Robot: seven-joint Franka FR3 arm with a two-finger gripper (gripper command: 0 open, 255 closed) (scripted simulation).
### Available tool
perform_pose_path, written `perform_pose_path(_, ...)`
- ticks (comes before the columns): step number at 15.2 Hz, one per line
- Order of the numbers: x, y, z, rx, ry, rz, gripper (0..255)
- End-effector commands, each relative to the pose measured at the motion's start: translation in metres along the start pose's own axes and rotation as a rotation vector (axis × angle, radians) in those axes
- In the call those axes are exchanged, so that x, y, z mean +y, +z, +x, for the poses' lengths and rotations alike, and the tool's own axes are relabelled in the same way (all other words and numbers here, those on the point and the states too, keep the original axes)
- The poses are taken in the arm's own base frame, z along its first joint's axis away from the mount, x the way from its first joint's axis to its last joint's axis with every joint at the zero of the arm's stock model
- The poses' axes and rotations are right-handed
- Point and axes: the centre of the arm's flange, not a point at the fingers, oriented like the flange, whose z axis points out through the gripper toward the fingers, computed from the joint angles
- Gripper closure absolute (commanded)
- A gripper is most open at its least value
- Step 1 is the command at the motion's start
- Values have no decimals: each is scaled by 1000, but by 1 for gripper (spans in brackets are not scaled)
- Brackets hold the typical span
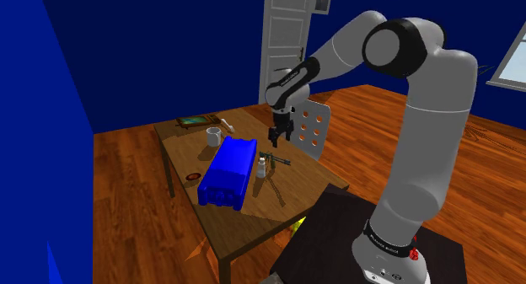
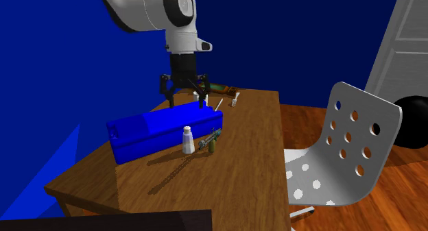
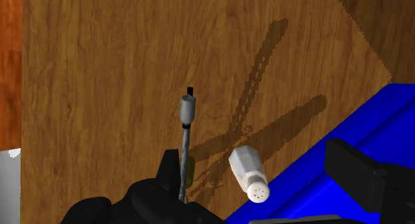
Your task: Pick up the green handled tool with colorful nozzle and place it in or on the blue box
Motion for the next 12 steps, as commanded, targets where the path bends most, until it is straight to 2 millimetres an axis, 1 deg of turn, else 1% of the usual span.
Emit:
perform_pose_path(1,12,18,19,-7,-1,-2,0)
perform_pose_path(12,60,114,120,-37,-2,-10,0)
